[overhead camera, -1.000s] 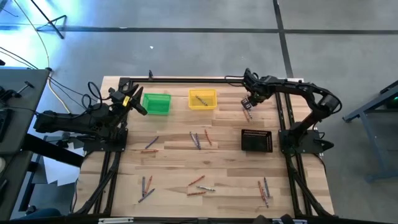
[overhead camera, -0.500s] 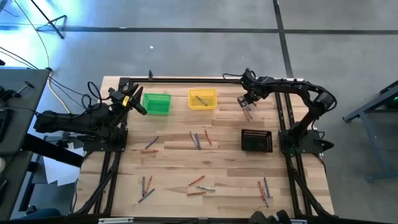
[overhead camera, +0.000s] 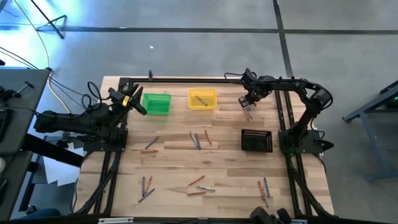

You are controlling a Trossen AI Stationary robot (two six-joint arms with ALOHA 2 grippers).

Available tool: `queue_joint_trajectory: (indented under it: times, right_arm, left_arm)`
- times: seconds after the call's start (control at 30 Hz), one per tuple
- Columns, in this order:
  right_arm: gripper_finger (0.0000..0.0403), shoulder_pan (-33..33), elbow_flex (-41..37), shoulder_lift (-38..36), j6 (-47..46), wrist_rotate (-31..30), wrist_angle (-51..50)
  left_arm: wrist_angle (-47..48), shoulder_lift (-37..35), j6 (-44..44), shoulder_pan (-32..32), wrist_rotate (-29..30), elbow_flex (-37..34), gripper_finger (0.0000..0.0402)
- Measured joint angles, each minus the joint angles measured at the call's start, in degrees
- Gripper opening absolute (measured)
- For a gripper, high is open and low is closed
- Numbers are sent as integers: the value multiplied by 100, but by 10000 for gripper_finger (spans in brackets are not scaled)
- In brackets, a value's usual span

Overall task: Sort crayons
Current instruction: Put the orange crayon into the black bin

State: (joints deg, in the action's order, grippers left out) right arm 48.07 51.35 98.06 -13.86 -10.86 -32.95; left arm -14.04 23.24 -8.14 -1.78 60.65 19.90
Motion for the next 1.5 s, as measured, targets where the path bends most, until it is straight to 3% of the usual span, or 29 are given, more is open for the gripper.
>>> queue_joint_trajectory:
  times: [0.3,0.63,0.9,1.03,1.2,1.5]
  right_arm:
    - [9,163,2,2,242,499,-23]
    - [5,345,-11,-175,235,584,-137]
    - [3,369,-24,-884,195,542,-367]
    - [3,273,-17,-1363,-14,908,-382]
    - [3,-277,-8,-1934,-455,1551,-470]
    - [4,-2328,-4,-2537,-1631,1605,-1184]
  left_arm:
    - [1,0,-2,-2,-1,2,99]
    - [-1,0,-2,-2,1,2,99]
    - [-1,0,-2,-2,1,2,99]
    - [-1,0,-2,-2,1,2,99]
    - [-8,-1,-2,-2,1,2,99]
    - [-38,-2,-2,-2,1,2,99]
